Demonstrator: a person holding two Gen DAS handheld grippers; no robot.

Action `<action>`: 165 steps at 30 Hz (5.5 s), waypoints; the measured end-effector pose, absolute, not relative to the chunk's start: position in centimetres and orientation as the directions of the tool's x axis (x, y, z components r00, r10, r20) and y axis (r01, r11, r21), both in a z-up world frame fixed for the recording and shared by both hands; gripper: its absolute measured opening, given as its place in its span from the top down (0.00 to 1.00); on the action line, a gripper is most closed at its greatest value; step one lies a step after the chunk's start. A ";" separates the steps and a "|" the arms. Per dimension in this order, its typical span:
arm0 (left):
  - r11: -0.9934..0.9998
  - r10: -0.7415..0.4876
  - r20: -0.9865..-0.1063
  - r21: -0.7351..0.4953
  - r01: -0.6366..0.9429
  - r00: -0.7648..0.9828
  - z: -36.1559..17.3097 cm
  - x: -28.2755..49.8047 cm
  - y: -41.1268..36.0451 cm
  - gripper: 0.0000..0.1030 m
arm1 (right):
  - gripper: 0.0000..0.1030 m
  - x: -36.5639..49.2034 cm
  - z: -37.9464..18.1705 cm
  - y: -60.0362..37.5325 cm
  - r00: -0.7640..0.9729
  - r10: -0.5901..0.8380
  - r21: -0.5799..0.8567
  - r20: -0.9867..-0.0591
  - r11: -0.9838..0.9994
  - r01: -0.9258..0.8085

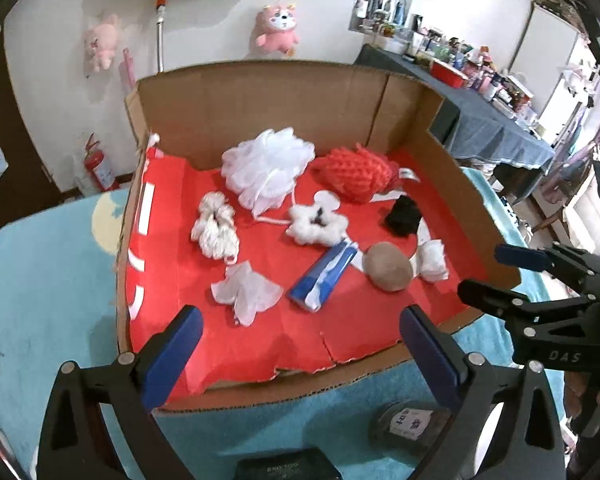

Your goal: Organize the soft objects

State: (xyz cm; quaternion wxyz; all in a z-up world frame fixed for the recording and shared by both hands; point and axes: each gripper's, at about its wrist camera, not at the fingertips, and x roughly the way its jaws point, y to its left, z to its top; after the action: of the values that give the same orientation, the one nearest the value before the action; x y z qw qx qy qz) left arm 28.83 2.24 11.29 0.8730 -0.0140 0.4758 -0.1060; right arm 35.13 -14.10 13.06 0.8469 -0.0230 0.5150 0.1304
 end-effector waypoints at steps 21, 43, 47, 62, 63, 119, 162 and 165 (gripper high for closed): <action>0.989 -0.136 -0.873 -0.095 0.111 0.469 7.1 29.4 1.9 0.02 | 0.26 35.3 8.5 -14.4 0.395 0.194 0.139 -0.898 0.977 -0.164; 0.992 -0.112 -0.875 -0.072 0.102 0.472 6.4 29.5 1.8 0.02 | 0.26 35.1 8.3 -15.0 0.400 0.181 0.129 -0.898 0.980 -0.154; 0.992 -0.110 -0.874 -0.069 0.103 0.473 6.4 29.5 1.8 0.02 | 0.26 35.1 8.2 -15.1 0.398 0.183 0.132 -0.899 0.980 -0.152; 0.993 -0.101 -0.874 -0.059 0.102 0.476 6.5 29.6 1.8 0.02 | 0.26 35.1 8.2 -15.2 0.397 0.186 0.135 -0.899 0.979 -0.153; 0.993 -0.100 -0.873 -0.058 0.103 0.477 6.5 29.6 1.7 0.02 | 0.26 35.1 8.2 -15.2 0.398 0.186 0.135 -0.898 0.979 -0.153; 0.996 -0.085 -0.621 -0.031 0.084 0.779 15.8 16.2 4.2 0.00 | 0.26 24.4 17.1 -19.3 0.687 0.136 0.068 -0.714 0.990 -0.126; 1.000 0.004 -0.772 0.002 -0.005 0.635 1.1 9.3 0.6 0.00 | 0.07 13.3 2.9 -15.9 0.638 0.067 0.020 -0.767 0.997 -0.081; 1.000 0.003 -0.771 0.001 -0.004 0.636 1.1 9.3 0.7 0.00 | 0.07 13.5 2.9 -15.9 0.637 0.066 0.019 -0.768 0.997 -0.081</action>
State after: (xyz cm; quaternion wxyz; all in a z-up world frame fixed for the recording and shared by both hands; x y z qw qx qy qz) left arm 9.34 0.74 1.09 0.9045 -0.0006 0.4264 0.0021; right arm 13.47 -15.90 2.87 0.9048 -0.0084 0.4238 0.0406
